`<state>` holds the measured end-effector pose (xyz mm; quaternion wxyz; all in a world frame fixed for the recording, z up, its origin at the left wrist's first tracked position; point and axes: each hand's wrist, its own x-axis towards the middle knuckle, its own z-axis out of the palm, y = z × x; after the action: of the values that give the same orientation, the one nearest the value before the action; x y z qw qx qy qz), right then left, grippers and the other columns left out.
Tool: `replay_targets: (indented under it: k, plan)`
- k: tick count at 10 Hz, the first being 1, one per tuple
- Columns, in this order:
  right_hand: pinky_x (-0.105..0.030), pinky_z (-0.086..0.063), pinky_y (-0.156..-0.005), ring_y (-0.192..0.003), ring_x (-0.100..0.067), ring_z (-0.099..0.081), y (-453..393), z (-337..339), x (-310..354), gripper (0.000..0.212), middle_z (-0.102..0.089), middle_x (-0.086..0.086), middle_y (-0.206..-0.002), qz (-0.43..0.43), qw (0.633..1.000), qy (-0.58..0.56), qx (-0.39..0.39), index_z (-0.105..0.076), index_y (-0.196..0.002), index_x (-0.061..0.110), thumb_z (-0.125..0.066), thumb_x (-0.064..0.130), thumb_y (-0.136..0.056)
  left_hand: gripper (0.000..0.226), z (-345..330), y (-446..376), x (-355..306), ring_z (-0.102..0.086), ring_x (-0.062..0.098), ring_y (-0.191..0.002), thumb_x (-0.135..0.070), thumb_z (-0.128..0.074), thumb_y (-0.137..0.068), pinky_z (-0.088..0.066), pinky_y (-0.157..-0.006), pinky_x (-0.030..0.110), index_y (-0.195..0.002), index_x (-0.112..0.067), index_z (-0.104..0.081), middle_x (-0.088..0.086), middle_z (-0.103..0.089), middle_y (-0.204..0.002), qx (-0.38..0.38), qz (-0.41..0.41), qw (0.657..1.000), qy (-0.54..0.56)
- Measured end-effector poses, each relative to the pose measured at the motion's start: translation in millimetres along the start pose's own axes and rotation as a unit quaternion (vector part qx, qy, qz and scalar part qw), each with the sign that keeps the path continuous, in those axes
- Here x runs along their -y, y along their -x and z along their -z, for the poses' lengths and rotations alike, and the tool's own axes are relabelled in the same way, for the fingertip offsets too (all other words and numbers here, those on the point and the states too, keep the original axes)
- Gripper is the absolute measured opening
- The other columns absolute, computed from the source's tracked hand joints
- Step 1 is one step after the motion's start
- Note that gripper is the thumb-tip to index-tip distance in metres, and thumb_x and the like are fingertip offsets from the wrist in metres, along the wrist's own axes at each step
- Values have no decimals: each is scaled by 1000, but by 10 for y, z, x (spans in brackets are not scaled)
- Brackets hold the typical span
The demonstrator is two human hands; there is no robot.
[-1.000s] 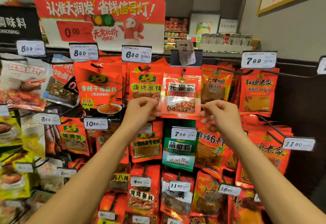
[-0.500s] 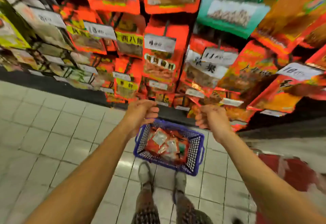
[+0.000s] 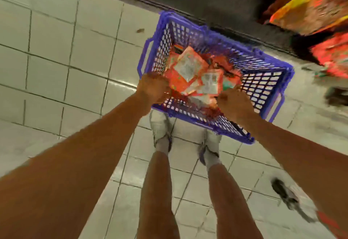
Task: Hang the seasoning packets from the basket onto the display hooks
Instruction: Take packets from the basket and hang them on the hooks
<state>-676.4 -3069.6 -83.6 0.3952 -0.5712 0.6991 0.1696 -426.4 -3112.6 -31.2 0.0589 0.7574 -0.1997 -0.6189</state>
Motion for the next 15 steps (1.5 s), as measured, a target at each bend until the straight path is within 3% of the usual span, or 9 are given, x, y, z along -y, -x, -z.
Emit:
replay_targets:
  k: [2,3,5,8,9,11,12,13,15]
  plan:
    - [-50,-46,-104,-147,-38,-32,-1168,-889,47,81,-37,-17,-156,194,932,307,4,-30,-154,15,-70,18,-83,26,-275,-1072,523,-65,39,-109,-16,-56,-98,-55,-90,39,-115,0,-69,21,-69,-116,25,-63,962,-264]
    - [-60,-9,-122,-155,-40,9,-1703,-1419,38,110,8,-18,-169,202,889,411,-16,1,-161,12,-73,32,-82,22,-289,-1381,737,-63,37,-108,-17,-55,-98,-48,-86,35,-109,-6,-72,18,-70,-113,27,-91,945,-313]
    - [-59,-4,-123,-156,-36,6,-2040,-1643,67,100,5,-9,-170,249,885,389,-49,1,-162,19,-68,29,-90,20,-304,-1519,851,-71,32,-89,-17,-54,-94,-58,-84,44,-90,-14,-74,9,-74,-89,25,-76,969,-232]
    - [-43,-55,-81,-93,-34,-70,-1629,-643,346,25,-74,-18,-99,151,979,-108,-87,-69,-117,7,-60,6,-93,23,-347,-1352,812,-63,14,-78,-7,-57,-87,-46,-65,25,-93,-26,-68,-7,-69,-88,-42,-98,973,-203]
    - [-47,-58,-90,-99,-26,-71,-1507,-398,301,16,-75,-18,-106,-8,907,-419,48,-71,-107,4,-64,-1,-93,35,-374,-1325,774,-66,9,-98,-26,-78,-83,-50,-80,26,-116,-25,-66,-13,-71,-105,7,-94,994,-50]
    - [-31,-60,-70,-93,-21,-76,-1310,-422,214,26,-78,-5,-106,-28,777,-583,237,-79,-99,20,-72,6,-78,27,-485,-1304,696,-76,25,-96,-26,-76,-88,-63,-78,45,-114,-20,-71,7,-78,-106,139,-62,977,148]
    - [-36,-54,-79,-93,-22,-72,-1428,-602,132,26,-77,-1,-102,-20,850,-512,123,-74,-104,20,-70,27,-79,22,-517,-1363,761,-77,17,-87,-7,-74,-88,-62,-63,29,-107,-19,-73,-2,-79,-98,48,-58,983,166]
    - [-37,-47,-99,-125,-33,-57,-1525,-908,-118,48,-60,-12,-134,88,993,-72,-23,-55,-133,21,-69,26,-87,30,-518,-1442,777,-75,6,-83,-3,-72,-88,-61,-72,30,-98,-31,-69,-14,-78,-91,-5,-78,992,102]
    - [-61,6,-119,-147,-38,33,-1678,-1598,-441,115,35,-17,-160,217,880,420,38,26,-156,16,-59,61,-91,37,-511,-1638,825,-71,15,-101,0,-65,-91,-58,-89,50,-111,-32,-65,-10,-74,-104,-30,-83,995,40]
